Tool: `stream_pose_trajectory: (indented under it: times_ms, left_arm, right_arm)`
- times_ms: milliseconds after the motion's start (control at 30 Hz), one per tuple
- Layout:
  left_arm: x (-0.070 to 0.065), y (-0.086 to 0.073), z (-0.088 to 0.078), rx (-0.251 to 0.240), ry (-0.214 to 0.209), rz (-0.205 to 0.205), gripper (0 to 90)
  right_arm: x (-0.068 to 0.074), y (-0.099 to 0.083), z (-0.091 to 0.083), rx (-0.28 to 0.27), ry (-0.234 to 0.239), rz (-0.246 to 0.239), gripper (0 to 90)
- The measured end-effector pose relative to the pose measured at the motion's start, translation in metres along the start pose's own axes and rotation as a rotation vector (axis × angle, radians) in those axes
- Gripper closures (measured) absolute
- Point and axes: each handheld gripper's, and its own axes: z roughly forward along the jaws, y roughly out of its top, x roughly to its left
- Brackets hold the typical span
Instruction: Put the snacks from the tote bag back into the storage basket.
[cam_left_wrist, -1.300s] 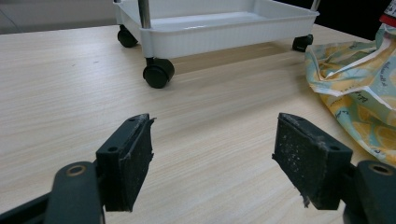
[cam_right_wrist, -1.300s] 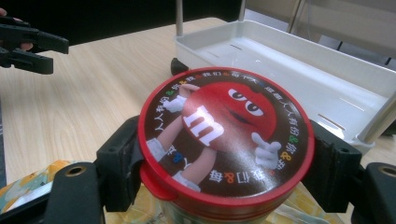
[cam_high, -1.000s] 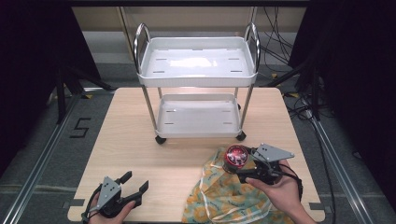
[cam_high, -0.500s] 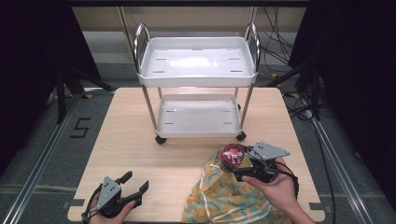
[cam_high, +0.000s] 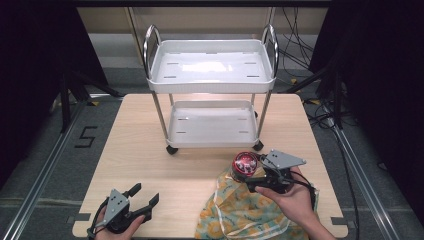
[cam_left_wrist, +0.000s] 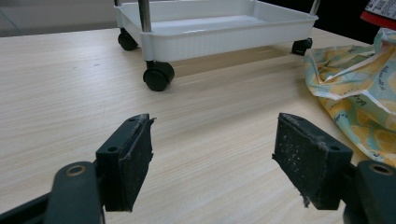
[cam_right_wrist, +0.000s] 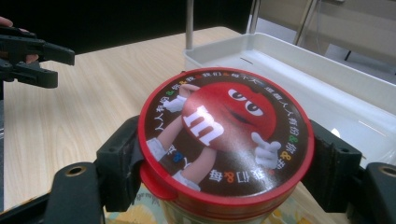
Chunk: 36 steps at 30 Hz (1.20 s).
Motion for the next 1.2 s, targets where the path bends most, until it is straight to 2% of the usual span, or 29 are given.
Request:
stream_pose_trajectory:
  times_ms: [133,200,267,300,333,400,533,567,600,633,700,733,767,833,867,900,967,1000,1033,1067,1133,1200]
  left_arm:
    - [0.0,0.0,0.0,-0.002,0.0,-0.001,27.2]
    - [0.0,0.0,0.0,-0.002,0.0,-0.001,27.2]
    - [0.0,0.0,0.0,-0.005,0.001,-0.004,27.2]
    - [0.0,0.0,-0.001,-0.002,0.004,-0.006,27.2]
    - [0.0,0.0,0.0,-0.016,-0.003,0.0,27.2]
    - [0.001,0.0,0.001,-0.027,-0.007,-0.001,27.1]
    - [0.001,0.0,0.001,-0.027,-0.008,-0.002,27.2]
    - [0.0,0.001,-0.001,-0.011,-0.002,0.003,27.1]
    - [0.0,0.001,-0.001,-0.013,0.0,-0.001,27.1]
    - [0.0,0.0,-0.001,-0.013,0.002,-0.007,27.2]
    - [0.0,0.0,-0.001,-0.013,0.001,-0.005,27.1]
    - [0.0,0.0,-0.001,-0.013,0.002,-0.006,27.1]
    - [0.0,0.0,0.0,-0.014,-0.002,0.0,27.1]
    - [0.001,0.001,-0.001,-0.013,-0.003,0.004,27.1]
    - [0.0,0.0,-0.001,-0.014,0.001,-0.004,27.2]
    - [0.0,0.0,-0.001,-0.012,0.002,-0.004,27.2]
    - [0.0,0.0,-0.001,-0.011,0.001,-0.003,27.1]
    - [0.0,0.0,-0.001,-0.01,0.002,-0.004,27.1]
    - [0.0,0.0,-0.001,-0.011,0.003,-0.004,27.2]
    - [0.0,0.001,-0.001,-0.012,0.004,-0.004,27.1]
    - [0.0,0.001,-0.001,-0.011,0.004,-0.004,27.2]
    - [0.0,0.001,0.0,-0.014,-0.002,0.003,27.1]
  right_arm:
    - [0.003,0.001,0.002,0.009,0.007,0.037,26.5]
    - [0.001,0.002,0.003,-0.004,-0.002,0.009,26.5]
    - [0.002,0.002,0.006,-0.016,-0.009,0.018,26.5]
    - [0.001,0.003,0.007,-0.02,-0.011,0.002,26.5]
    - [0.003,0.003,0.007,-0.013,-0.006,0.03,26.5]
    - [0.001,0.005,0.008,-0.01,-0.002,0.008,26.5]
    - [0.001,0.007,0.011,-0.002,0.01,0.008,26.5]
    - [0.001,0.007,0.012,-0.005,0.01,0.014,26.5]
    - [0.001,0.007,0.013,-0.014,-0.001,0.006,26.5]
    - [0.002,0.008,0.014,-0.007,0.008,0.021,26.5]
    - [0.003,0.009,0.016,-0.01,0.008,0.011,26.5]
    - [0.004,0.009,0.017,-0.015,0.007,0.022,26.5]
    - [0.003,0.01,0.018,-0.018,0.01,0.008,26.5]
    - [0.005,0.011,0.019,-0.017,0.007,0.023,26.5]
    - [0.003,0.012,0.018,0.0,0.02,0.015,26.5]
    - [0.002,0.012,0.019,-0.009,0.017,0.004,26.4]
    - [0.003,0.012,0.021,-0.014,0.014,0.019,26.4]
    - [0.002,0.011,0.021,-0.018,0.006,0.01,26.5]
    - [0.004,0.011,0.021,-0.001,0.015,0.03,26.5]
    - [0.002,0.011,0.021,-0.01,0.007,0.014,26.5]
    - [0.002,0.011,0.023,-0.022,0.002,0.017,26.5]
    - [0.001,0.012,0.022,0.003,0.016,0.02,26.5]
